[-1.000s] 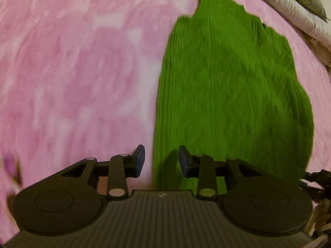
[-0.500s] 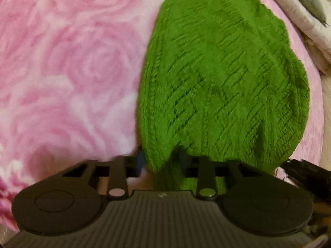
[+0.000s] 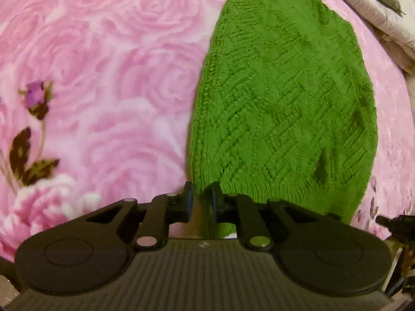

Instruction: Fold clothes

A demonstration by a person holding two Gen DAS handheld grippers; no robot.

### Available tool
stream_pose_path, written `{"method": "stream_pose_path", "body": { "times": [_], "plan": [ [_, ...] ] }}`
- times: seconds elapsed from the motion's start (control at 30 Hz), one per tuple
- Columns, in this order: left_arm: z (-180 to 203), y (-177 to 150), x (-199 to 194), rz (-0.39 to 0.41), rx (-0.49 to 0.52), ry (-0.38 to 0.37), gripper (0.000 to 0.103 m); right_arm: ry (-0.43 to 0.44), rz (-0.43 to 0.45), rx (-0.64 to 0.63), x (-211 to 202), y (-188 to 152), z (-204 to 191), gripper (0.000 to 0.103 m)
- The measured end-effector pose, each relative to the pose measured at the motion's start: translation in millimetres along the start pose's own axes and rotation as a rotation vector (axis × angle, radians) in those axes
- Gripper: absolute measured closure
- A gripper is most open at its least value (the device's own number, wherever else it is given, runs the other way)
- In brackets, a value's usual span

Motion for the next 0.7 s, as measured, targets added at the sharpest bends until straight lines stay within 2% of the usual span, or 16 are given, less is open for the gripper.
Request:
{"method": "stream_pose_path", "body": {
  "times": [0.03, 0.1, 0.17, 0.27, 0.37, 0.43, 0.5, 0.53, 0.6, 0.63, 0.67, 0.7],
  "plan": [
    [4.0, -2.1, -0.8, 0.0, 0.025, 0.016, 0.092, 0.028, 0.026, -0.098, -4.6, -8.0, -14.6, 0.098],
    [12.8, -8.3, 0.1, -0.004, 0.091, 0.048, 0.092, 0.053, 0.061, -0.344, -9.7, -26.5, -51.9, 0.087],
    [17.9, -15.0, -1.4, -0.011, 0.144, 0.068, 0.092, 0.069, 0.044, -0.599, -7.4, -57.4, -84.2, 0.065],
    [22.5, -17.1, -1.9, -0.001, 0.166, 0.07, 0.09, 0.08, 0.039, -0.874, 6.0, -105.1, -124.4, 0.062],
    [22.9, -17.1, -2.1, 0.011, 0.149, 0.048, 0.087, 0.064, 0.084, -1.045, 23.4, -132.7, -146.4, 0.061],
    [22.9, -16.1, 2.0, 0.007, 0.144, 0.043, 0.087, -0.019, 0.131, -1.173, 43.6, -144.6, -155.6, 0.06],
    [24.4, -13.8, 7.6, 0.007, 0.144, 0.042, 0.087, -0.164, 0.181, -1.35, 66.5, -159.9, -162.5, 0.06],
    [25.2, -13.2, 9.7, 0.009, 0.146, 0.038, 0.087, -0.209, 0.19, -1.431, 75.2, -166.6, -161.9, 0.06],
    [27.3, -12.4, 14.4, 0.012, 0.152, 0.034, 0.087, -0.2, 0.223, -1.509, 78.8, -171.5, -159.4, 0.062],
    [28.1, -12.0, 16.9, 0.013, 0.157, 0.034, 0.087, -0.179, 0.23, -1.51, 77.2, -170.7, -158.0, 0.09],
    [27.9, -11.5, 18.8, 0.012, 0.164, 0.035, 0.087, -0.148, 0.239, -1.467, 72.2, -166.2, -156.1, 0.098],
    [27.1, -11.6, 19.3, 0.013, 0.167, 0.035, 0.087, -0.119, 0.274, -1.359, 59.5, -157.6, -149.5, 0.098]
  ]
}}
Point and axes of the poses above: each gripper's, at about its wrist camera, not at the fingertips, and x roughly the way its jaws point, z to its right, y to its top, the point moved 1 cm from there along x, roughly the way its jaws point, and after that the axes turned 1 degree about -z, right-handed, at the moved point
